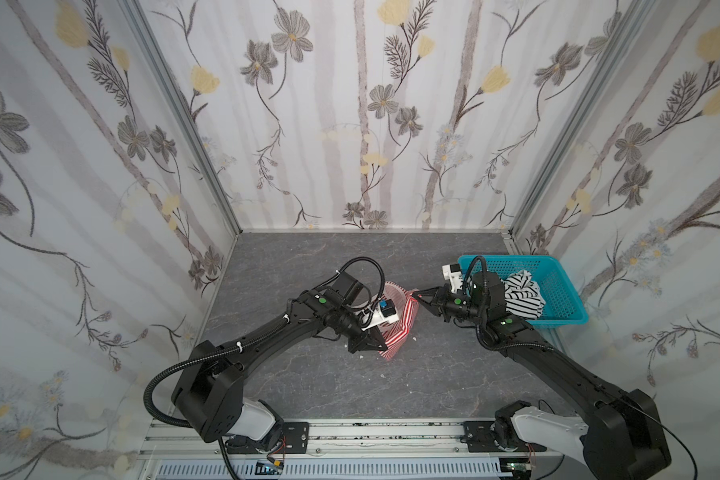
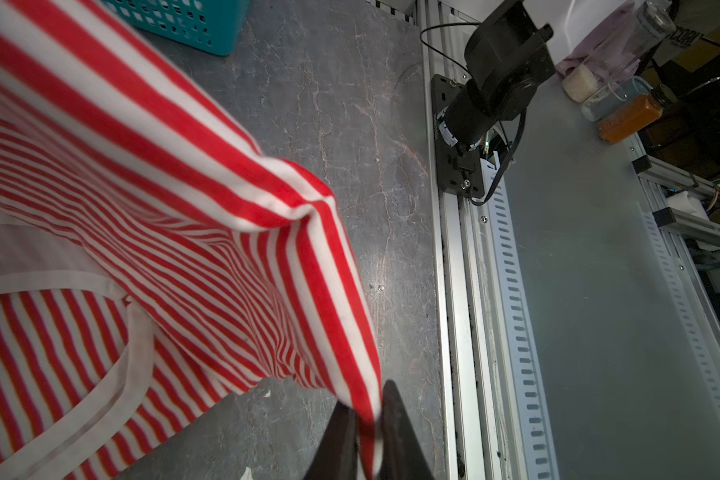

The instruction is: Fold and stack the tank tops

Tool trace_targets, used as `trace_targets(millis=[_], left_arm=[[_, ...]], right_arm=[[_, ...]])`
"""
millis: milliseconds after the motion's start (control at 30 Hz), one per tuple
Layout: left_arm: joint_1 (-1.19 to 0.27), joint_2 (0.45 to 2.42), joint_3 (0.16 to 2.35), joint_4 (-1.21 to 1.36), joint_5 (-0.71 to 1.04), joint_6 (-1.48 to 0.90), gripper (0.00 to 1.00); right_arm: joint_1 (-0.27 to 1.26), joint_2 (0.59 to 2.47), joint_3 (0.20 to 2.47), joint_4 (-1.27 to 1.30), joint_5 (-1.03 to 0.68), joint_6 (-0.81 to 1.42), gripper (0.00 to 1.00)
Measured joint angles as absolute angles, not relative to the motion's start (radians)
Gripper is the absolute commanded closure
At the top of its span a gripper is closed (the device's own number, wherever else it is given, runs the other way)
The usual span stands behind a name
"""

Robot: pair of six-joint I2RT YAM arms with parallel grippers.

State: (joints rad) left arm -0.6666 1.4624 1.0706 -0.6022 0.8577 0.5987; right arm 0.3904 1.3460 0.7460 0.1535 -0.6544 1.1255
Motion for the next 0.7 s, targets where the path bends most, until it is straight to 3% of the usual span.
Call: trace_targets(millis=[233, 467, 700], left_arm=[[-0.497, 1.576, 1.142, -0.606, 0.904, 0.660, 0.87], [-0.372, 1.874, 1.313, -0.609, 0.901, 0.711, 0.86], [-0.323, 2.109, 1.501, -0.605, 0.850, 0.712, 0.86]], right_arm=[[0.377, 1.628, 0.976, 0.154, -0.688, 1.134, 1.00], [0.350, 2.004, 1.246, 0.177, -0.739, 1.136, 0.96], [0.317, 2.212, 1.396, 0.205, -0.761, 1.143, 0.93]])
